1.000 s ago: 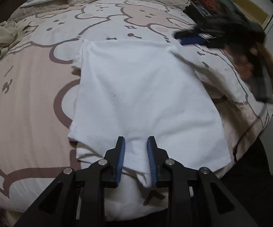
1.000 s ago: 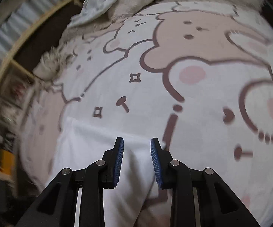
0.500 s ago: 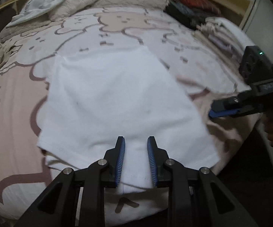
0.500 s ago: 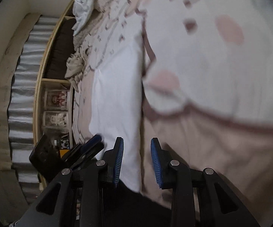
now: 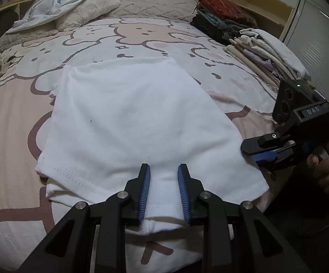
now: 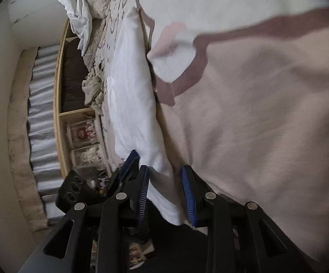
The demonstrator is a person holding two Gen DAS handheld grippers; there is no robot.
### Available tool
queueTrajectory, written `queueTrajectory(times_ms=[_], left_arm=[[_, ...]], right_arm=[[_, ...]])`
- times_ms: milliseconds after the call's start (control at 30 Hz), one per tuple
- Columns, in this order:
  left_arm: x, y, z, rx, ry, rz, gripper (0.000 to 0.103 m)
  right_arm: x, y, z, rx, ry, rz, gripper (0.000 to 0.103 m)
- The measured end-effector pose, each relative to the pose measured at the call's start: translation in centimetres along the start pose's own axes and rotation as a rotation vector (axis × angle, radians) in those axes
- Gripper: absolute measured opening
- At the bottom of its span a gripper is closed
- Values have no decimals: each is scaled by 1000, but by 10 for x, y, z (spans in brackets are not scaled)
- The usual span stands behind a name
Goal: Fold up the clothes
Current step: 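Hold the shirt edge with the left tool while the right tool grasps the shirt's side, then lift the folded white T-shirt with both tools, pinching its opposite edges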
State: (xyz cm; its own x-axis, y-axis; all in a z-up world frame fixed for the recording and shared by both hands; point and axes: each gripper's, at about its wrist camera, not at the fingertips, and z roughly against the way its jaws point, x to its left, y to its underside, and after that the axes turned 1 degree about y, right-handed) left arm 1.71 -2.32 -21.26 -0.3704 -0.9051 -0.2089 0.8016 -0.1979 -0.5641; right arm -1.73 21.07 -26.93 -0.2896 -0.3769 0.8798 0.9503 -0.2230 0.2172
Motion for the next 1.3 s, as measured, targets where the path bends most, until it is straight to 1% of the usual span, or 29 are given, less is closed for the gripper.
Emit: queueTrajectory(times_ms=[100, 167, 267, 300, 367, 467, 533, 600, 667, 733, 767, 833, 900, 933, 967, 1000, 1100, 1167, 1200, 1300], left_arm=[[2, 1, 1, -5, 8, 5, 25], [2, 1, 1, -9, 8, 6, 25], [2, 2, 0, -12, 10, 8, 25], [2, 2, 0, -11, 15, 12, 25], [6, 1, -1, -9, 32, 29, 25], [6, 1, 0, -10, 38, 37, 25], [4, 2, 0, -12, 28, 29, 25], [2, 1, 1, -14, 20, 22, 25], [1, -1, 8, -22, 21, 23, 25], [0, -4, 21, -41, 2, 0, 25], [-1, -4, 30, -57, -14, -21, 25], [-5, -3, 49, -94, -53, -86, 25], [-15, 5, 70, -126, -138, -205, 27], [-18, 8, 75, -132, -163, -243, 32], [-24, 15, 78, -141, -192, -301, 45], [-30, 22, 82, -151, -221, -359, 51], [-50, 43, 83, -157, -302, -538, 51], [-61, 55, 69, -145, -354, -651, 51], [-64, 59, 62, -144, -384, -692, 51], [-70, 66, 37, -160, -512, -808, 51]], right_arm=[[-5, 3, -4, -6, -62, -35, 30], [-5, 5, -3, -27, -70, -33, 30], [-2, 3, -6, -24, -48, -29, 30], [-1, 3, -7, -14, -42, -24, 30], [-1, 3, -13, 32, -40, -6, 30], [-2, 5, -29, 130, -45, 5, 30], [-3, 3, -36, 146, -41, -10, 27], [-6, 2, -37, 140, -53, -34, 23], [-6, 4, -33, 127, -67, -42, 22], [-6, 5, -29, 111, -90, -58, 15], [-6, 6, -25, 102, -111, -74, 9], [-4, 7, -20, 89, -150, -105, 9], [-1, 7, -16, 78, -186, -132, 8], [3, 7, -16, 76, -197, -137, 8], [8, 7, -15, 73, -210, -142, 8], [13, 6, -15, 69, -226, -149, 8], [24, 4, -13, 58, -268, -167, 8], [30, 2, -13, 51, -292, -177, 8], [33, 1, -13, 49, -301, -180, 8], [40, 0, -12, 50, -313, -179, 8]])
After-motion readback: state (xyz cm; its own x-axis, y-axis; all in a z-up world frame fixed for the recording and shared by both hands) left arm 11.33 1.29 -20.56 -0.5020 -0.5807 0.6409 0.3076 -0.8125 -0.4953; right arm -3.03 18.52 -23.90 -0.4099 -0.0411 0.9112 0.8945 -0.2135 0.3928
